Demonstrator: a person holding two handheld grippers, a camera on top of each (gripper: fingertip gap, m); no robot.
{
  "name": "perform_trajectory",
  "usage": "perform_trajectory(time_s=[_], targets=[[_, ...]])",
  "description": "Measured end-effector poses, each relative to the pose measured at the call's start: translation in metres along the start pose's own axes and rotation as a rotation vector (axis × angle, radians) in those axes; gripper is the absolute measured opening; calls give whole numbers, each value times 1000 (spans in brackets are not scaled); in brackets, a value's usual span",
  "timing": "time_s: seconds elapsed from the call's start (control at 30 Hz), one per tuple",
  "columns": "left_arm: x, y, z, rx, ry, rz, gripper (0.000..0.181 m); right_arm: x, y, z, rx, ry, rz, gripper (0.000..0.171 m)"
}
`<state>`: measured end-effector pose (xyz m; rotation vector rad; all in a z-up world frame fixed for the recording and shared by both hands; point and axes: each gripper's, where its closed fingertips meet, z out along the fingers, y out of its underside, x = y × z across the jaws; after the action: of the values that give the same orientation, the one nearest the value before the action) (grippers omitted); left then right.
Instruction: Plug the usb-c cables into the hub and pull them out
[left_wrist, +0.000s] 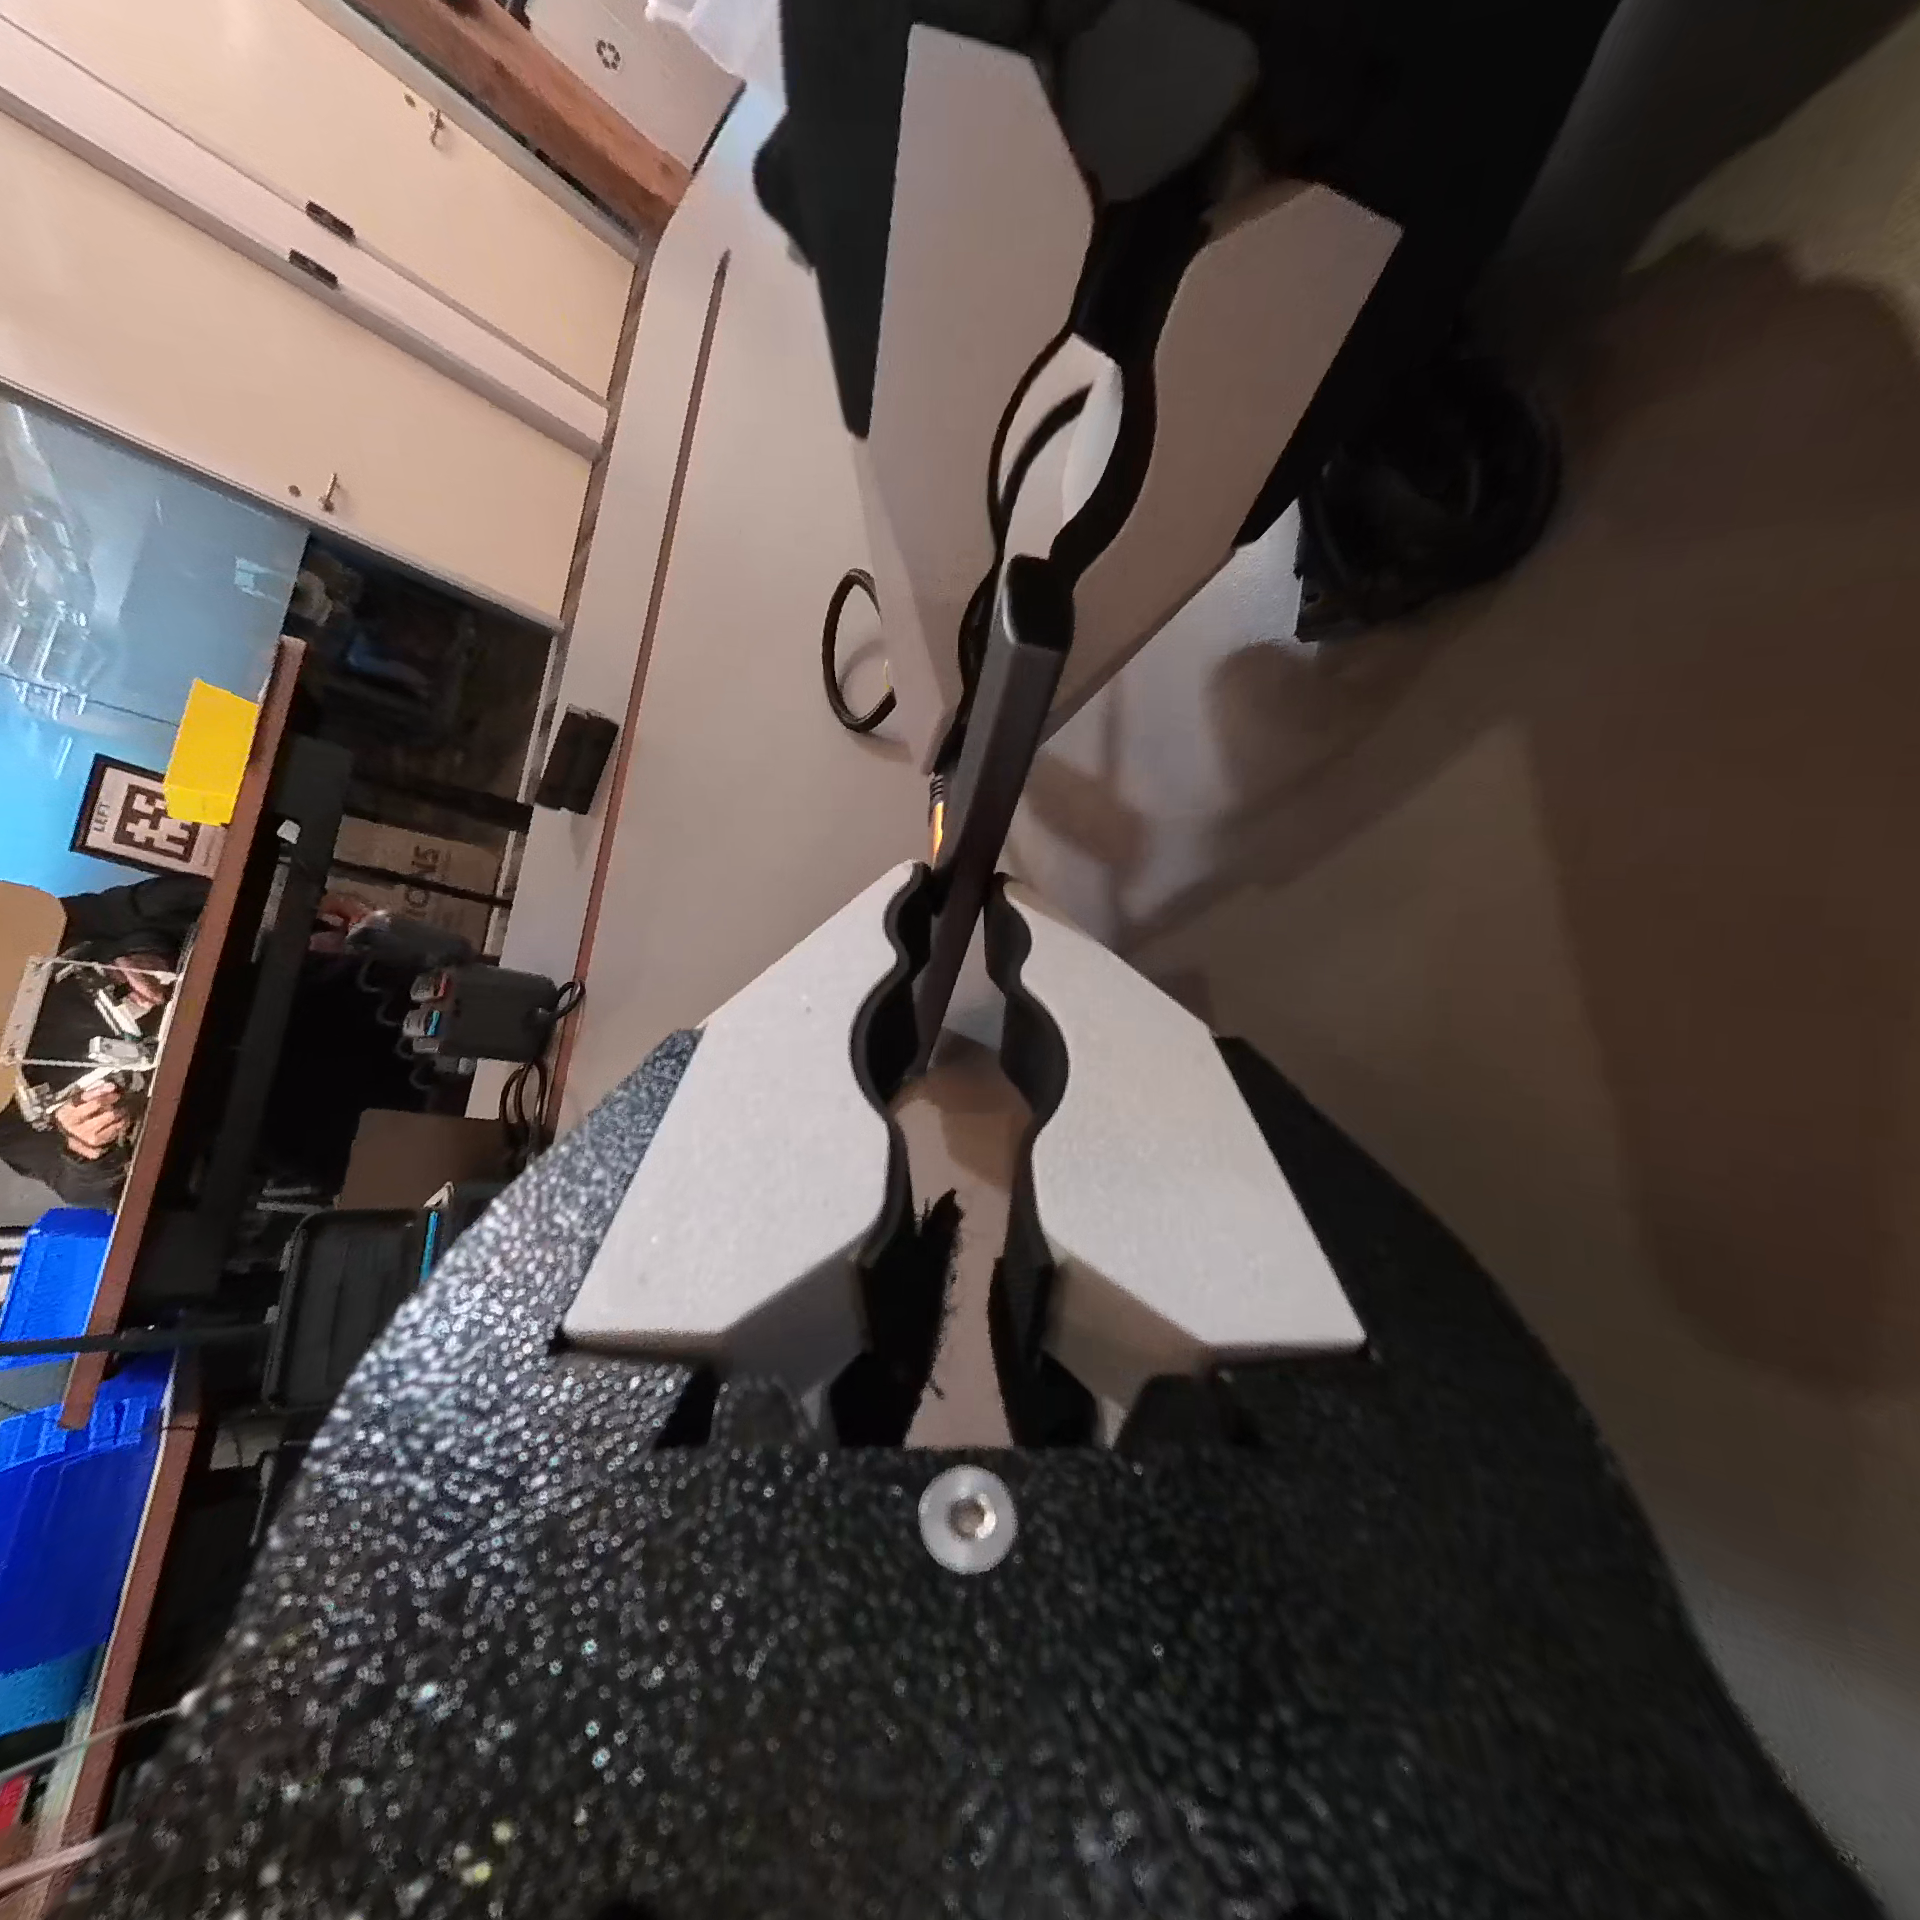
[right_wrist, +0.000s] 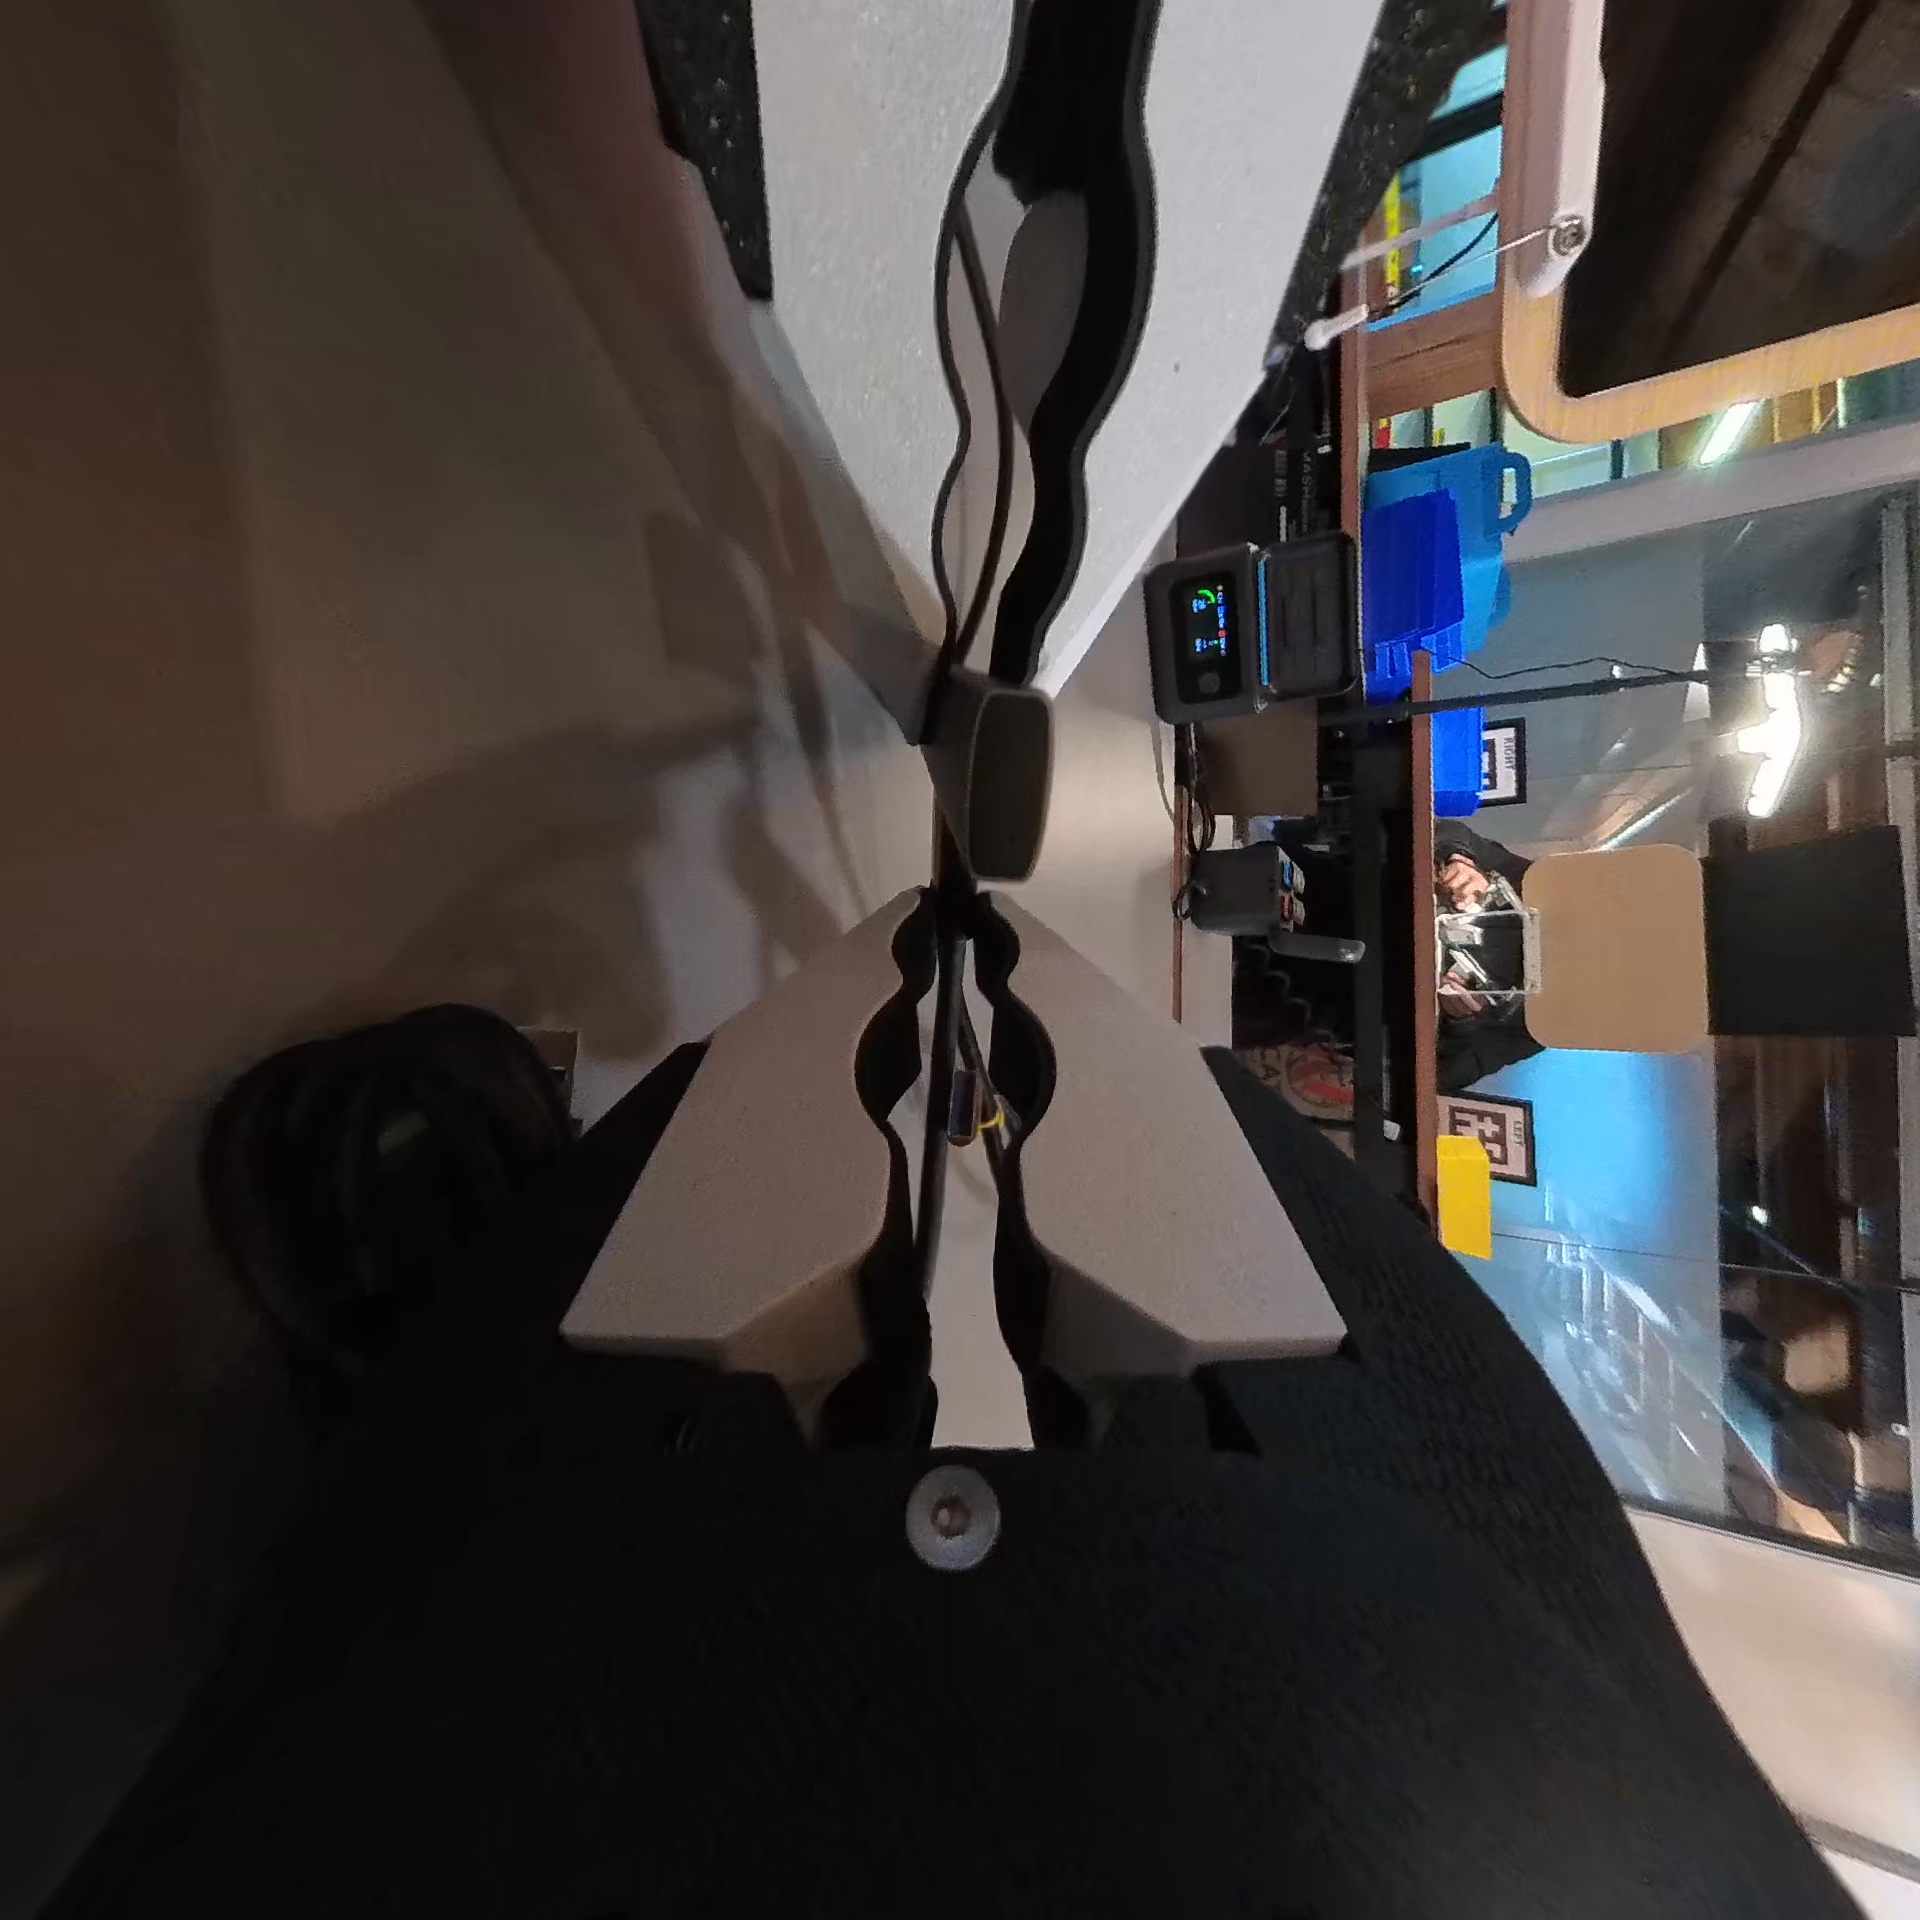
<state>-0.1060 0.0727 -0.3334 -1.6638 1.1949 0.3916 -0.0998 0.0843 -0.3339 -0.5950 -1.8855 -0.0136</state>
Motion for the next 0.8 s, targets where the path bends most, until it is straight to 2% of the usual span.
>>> perform_trajectory(time_s=[0.23,0.5,0.8], targets=[[2,0,0,-4,5,14,7,-2,0,1,-5,-9,-15,3],[1,-1,-4,96,40,-63,8,-1,-5,0,31,-18,21,3],[6,-8,-5,113,66,-63,7,-7,-2,3,35,-49,10,4]])
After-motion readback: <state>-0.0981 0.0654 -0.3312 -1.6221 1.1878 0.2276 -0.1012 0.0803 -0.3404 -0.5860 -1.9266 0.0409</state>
